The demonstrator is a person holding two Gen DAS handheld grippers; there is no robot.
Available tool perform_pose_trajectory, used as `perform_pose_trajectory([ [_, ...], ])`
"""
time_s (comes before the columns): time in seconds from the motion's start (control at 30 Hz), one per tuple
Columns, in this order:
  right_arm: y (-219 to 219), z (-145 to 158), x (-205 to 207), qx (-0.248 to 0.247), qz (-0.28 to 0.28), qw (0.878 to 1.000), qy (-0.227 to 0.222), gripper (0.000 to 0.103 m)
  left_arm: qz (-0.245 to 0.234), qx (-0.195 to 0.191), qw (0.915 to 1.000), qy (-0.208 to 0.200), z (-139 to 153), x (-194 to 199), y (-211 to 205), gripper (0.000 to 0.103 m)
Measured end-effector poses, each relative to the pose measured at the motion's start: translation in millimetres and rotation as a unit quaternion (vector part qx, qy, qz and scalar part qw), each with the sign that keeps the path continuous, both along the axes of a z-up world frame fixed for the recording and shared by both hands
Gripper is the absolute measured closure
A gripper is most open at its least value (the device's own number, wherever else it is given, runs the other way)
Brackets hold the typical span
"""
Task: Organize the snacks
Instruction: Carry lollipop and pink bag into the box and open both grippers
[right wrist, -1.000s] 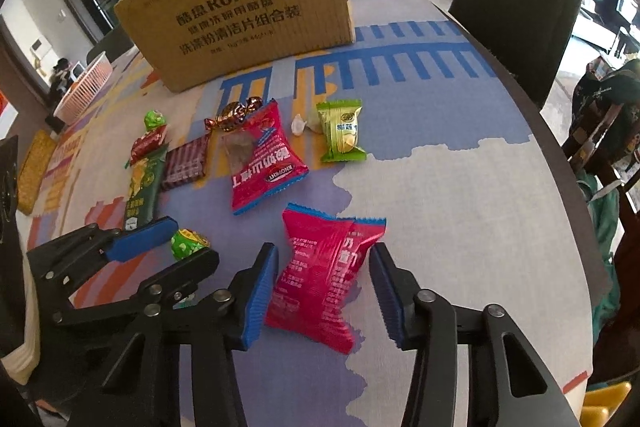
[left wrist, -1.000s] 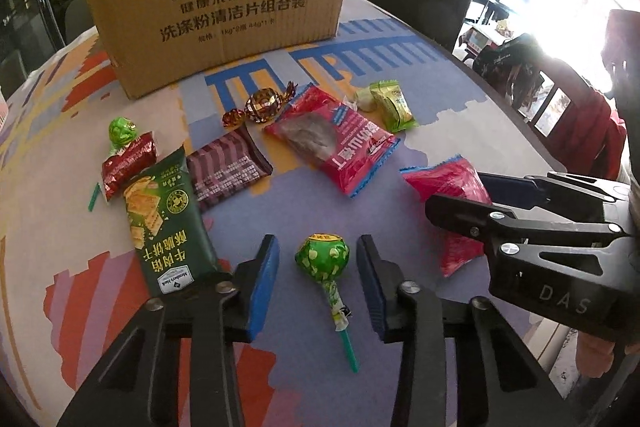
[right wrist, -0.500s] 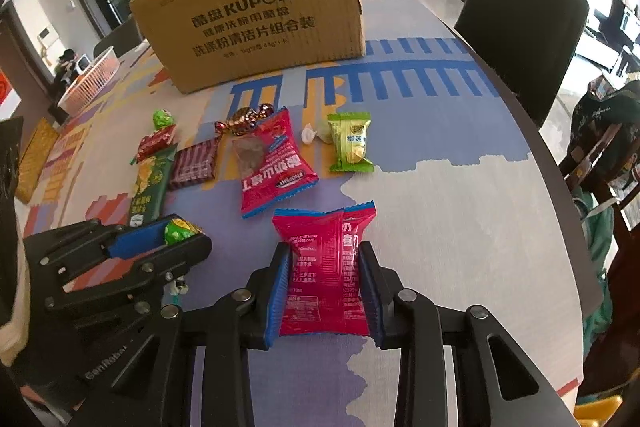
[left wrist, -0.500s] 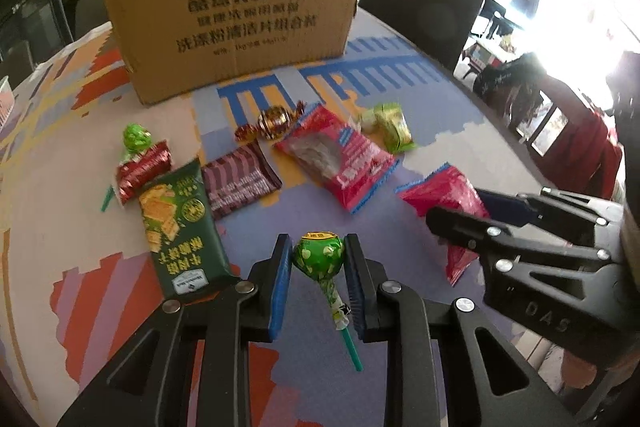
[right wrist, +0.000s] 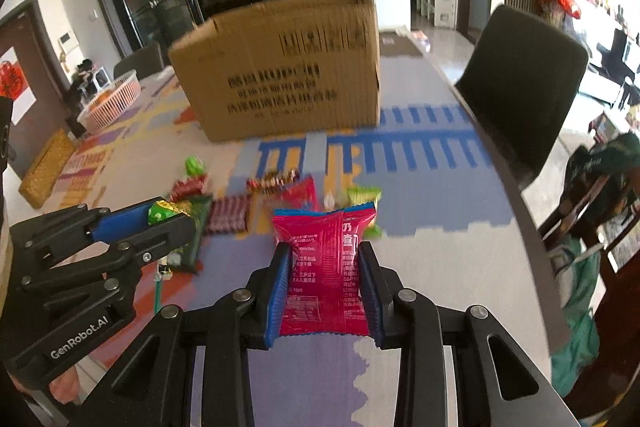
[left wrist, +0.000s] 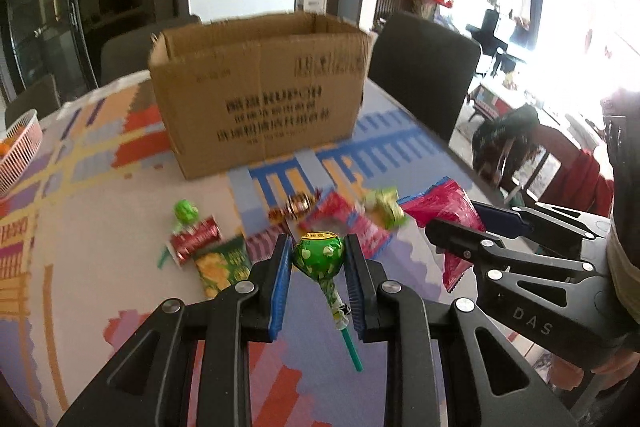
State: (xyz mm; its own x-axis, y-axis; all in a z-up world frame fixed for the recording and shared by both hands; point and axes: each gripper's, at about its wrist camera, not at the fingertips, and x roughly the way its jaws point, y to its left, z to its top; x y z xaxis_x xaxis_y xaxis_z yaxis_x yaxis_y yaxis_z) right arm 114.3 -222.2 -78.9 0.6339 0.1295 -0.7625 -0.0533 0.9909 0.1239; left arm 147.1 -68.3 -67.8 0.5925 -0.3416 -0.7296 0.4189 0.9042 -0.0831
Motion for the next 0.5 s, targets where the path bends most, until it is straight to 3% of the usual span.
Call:
perform_pose_trajectory([
  [0.5, 14.3, 75.9, 46.5, -0.010, 0.016, 0.994, -0.110, 0.069, 0.052, -0.023, 0.9944, -0.089, 71.4, 42.9, 18.7, 0.076],
])
